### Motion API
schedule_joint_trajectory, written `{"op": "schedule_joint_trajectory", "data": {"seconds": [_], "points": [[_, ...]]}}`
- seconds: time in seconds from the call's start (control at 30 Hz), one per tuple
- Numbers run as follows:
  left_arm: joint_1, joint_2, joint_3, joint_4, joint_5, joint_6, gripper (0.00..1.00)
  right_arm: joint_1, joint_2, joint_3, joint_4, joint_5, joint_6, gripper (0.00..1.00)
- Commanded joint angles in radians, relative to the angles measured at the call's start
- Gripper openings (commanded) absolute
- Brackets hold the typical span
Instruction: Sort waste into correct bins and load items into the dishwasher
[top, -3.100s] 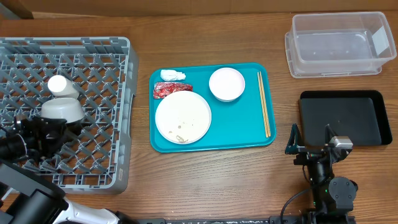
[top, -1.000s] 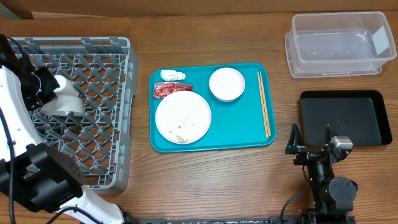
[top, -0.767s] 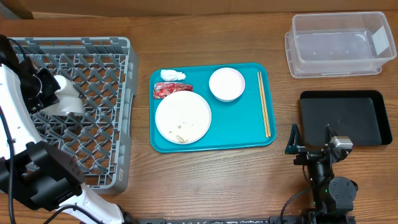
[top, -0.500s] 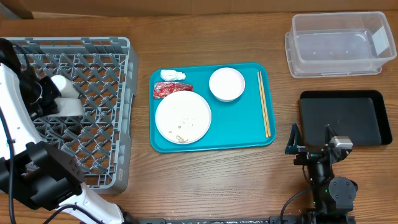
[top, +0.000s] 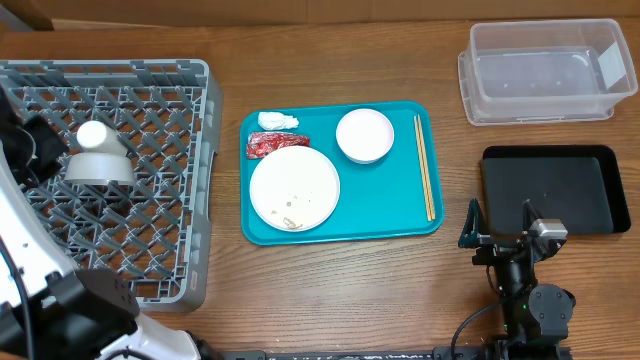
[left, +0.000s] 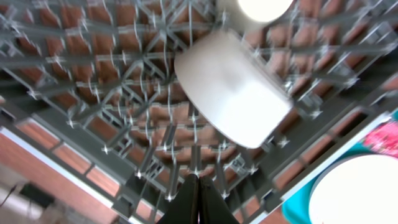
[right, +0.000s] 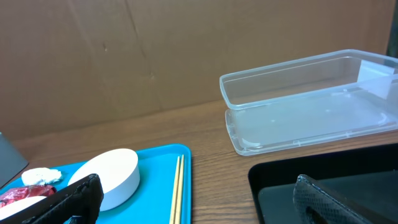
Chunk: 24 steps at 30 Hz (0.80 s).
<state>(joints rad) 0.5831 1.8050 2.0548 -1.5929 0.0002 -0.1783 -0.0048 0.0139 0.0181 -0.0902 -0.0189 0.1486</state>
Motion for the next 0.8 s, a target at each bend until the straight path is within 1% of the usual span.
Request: {"op": "schedule_joint_trajectory", "data": {"seconds": [0.0,0.07,0.47,0.6,0.67,0.77], "points": [[-0.001,-0.043,0.025,0.045,0.064,-0.039,0.04,0.005,-0.011,-0.01,0.006,0.007,-0.007,1.0],[-0.002,-0.039,0.014,0.087,0.1,-0.039,0.04,0.005,-0.011,-0.01,0.006,0.007,-0.007,1.0],[-0.034,-0.009,-0.196,0.436,0.105,-0.039,0.04,0.005,-0.011,-0.01,0.006,0.007,-0.007,1.0],[-0.047,0.022,-0.228,0.474,0.105,-0.039,0.04,0.005,-0.011,-0.01,0.006,0.007,-0.007,1.0],[-0.05,0.038,-0.236,0.474,0.105,-0.039,0.06,0.005,-0.011,-0.01,0.006,0.007,-0.007,1.0],[-0.054,0.068,-0.238,0.456,0.111,-0.038,0.04,0.005,-0.011,-0.01,0.006,0.007,-0.008,1.0]]}}
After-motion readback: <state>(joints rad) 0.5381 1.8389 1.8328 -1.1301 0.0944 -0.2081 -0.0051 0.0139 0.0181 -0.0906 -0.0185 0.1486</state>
